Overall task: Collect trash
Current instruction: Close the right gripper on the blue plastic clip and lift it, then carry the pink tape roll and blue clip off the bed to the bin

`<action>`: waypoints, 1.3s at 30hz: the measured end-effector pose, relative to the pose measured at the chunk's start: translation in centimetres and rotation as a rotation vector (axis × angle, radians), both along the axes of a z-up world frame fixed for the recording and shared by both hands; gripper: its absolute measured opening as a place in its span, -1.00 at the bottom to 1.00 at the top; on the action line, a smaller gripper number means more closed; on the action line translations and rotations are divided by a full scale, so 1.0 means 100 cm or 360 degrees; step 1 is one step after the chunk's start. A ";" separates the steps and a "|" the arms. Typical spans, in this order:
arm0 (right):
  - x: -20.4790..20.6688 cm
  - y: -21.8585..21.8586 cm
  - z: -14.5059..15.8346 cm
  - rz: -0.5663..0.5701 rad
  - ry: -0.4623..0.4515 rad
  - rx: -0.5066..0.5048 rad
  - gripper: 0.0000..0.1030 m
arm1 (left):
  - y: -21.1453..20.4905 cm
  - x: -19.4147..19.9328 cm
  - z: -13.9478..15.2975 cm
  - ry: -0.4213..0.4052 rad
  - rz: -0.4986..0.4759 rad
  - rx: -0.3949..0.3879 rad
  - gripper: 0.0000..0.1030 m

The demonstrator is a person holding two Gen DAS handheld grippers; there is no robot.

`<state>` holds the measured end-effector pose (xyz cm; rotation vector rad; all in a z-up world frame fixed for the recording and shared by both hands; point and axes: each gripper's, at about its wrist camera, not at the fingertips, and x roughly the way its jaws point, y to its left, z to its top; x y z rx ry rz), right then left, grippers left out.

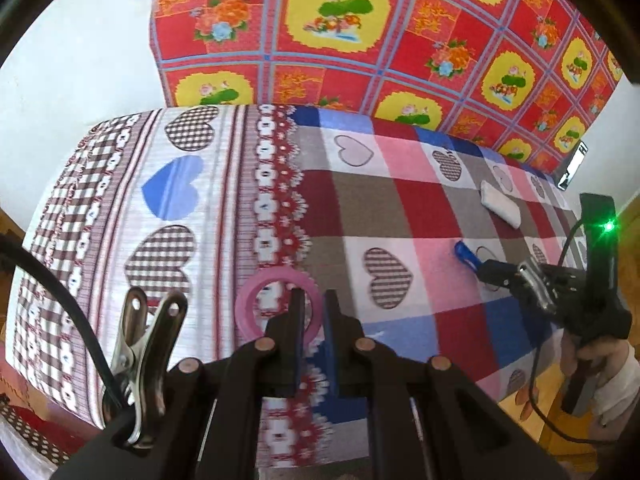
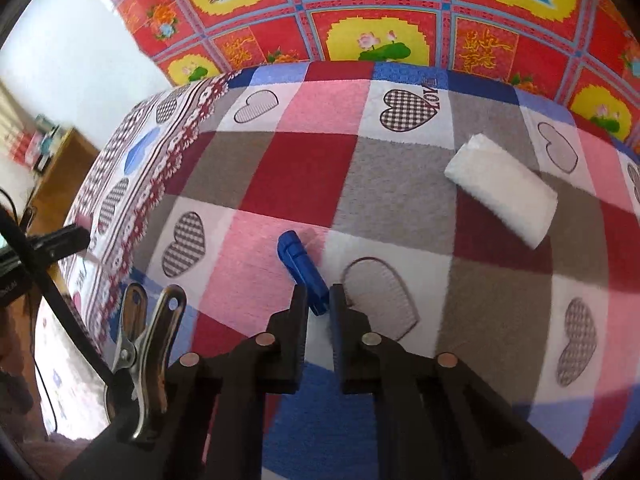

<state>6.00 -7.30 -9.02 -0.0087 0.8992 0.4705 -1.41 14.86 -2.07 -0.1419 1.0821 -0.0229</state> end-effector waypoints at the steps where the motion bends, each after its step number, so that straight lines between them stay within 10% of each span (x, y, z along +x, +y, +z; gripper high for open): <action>1: -0.002 0.003 0.002 -0.0017 -0.0004 0.0012 -0.78 | 0.006 -0.001 0.001 -0.0003 -0.0009 0.0002 -0.82; 21: -0.059 0.143 0.042 0.0017 -0.0152 0.0140 -0.78 | 0.125 -0.031 0.017 -0.0083 -0.0036 0.0046 -0.82; 39: -0.034 0.275 0.075 0.0602 -0.0189 0.0075 -0.78 | 0.240 -0.050 0.037 -0.0135 0.0518 0.0113 -0.82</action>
